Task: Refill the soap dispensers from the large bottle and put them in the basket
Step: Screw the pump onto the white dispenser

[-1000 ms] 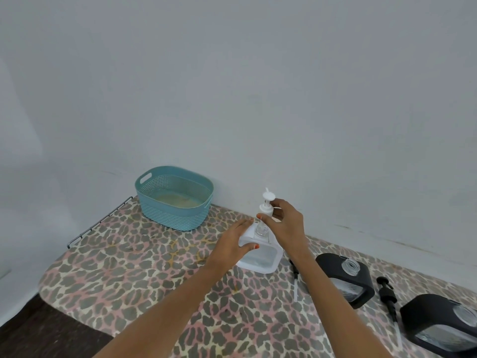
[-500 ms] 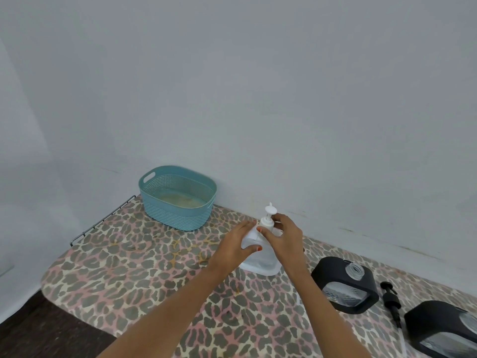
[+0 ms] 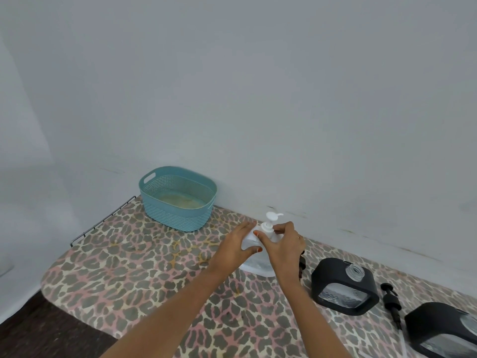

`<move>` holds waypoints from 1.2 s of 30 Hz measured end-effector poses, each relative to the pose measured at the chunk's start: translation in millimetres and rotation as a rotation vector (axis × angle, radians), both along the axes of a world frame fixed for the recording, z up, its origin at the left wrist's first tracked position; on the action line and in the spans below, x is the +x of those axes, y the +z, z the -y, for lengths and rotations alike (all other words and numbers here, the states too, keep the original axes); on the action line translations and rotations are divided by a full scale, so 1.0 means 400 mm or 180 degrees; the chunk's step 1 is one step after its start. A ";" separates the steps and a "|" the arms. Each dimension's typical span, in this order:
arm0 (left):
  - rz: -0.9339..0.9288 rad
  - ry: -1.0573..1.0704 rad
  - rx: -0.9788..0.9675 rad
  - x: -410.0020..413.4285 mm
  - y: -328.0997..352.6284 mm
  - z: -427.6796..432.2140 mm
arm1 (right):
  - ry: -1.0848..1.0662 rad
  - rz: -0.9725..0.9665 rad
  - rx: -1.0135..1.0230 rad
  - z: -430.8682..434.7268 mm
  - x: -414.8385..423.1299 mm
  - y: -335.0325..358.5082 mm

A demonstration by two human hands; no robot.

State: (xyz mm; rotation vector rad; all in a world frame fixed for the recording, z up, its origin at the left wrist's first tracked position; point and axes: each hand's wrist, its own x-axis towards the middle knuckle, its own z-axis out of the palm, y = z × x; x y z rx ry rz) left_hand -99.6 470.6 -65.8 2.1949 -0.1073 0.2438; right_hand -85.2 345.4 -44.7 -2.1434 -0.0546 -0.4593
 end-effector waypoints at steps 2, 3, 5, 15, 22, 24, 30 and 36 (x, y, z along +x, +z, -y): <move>0.0001 0.0004 0.0001 -0.001 -0.001 0.000 | 0.0182 -0.0141 0.0166 0.000 0.002 0.000; 0.0012 0.0002 -0.0003 -0.001 -0.001 0.001 | 0.0315 -0.0193 0.0233 0.001 0.001 -0.001; 0.0040 0.0000 -0.0031 0.000 -0.001 0.001 | 0.0592 -0.0301 0.0372 0.004 -0.001 -0.002; 0.0034 0.0009 -0.0053 0.001 -0.006 0.001 | 0.0470 -0.0180 0.0150 -0.003 0.007 0.006; 0.0036 0.0014 -0.0105 -0.002 -0.003 0.002 | 0.0602 -0.0543 0.0408 0.004 0.005 0.020; 0.0056 0.0007 -0.0119 -0.002 -0.001 0.001 | 0.0800 -0.0706 0.0719 0.018 0.003 0.024; 0.0013 -0.0002 -0.0108 -0.002 -0.001 0.003 | 0.0496 -0.0572 0.0413 0.014 0.014 0.022; 0.0031 -0.0010 -0.0104 -0.003 0.002 0.001 | 0.0812 -0.0747 0.0187 0.018 0.012 0.022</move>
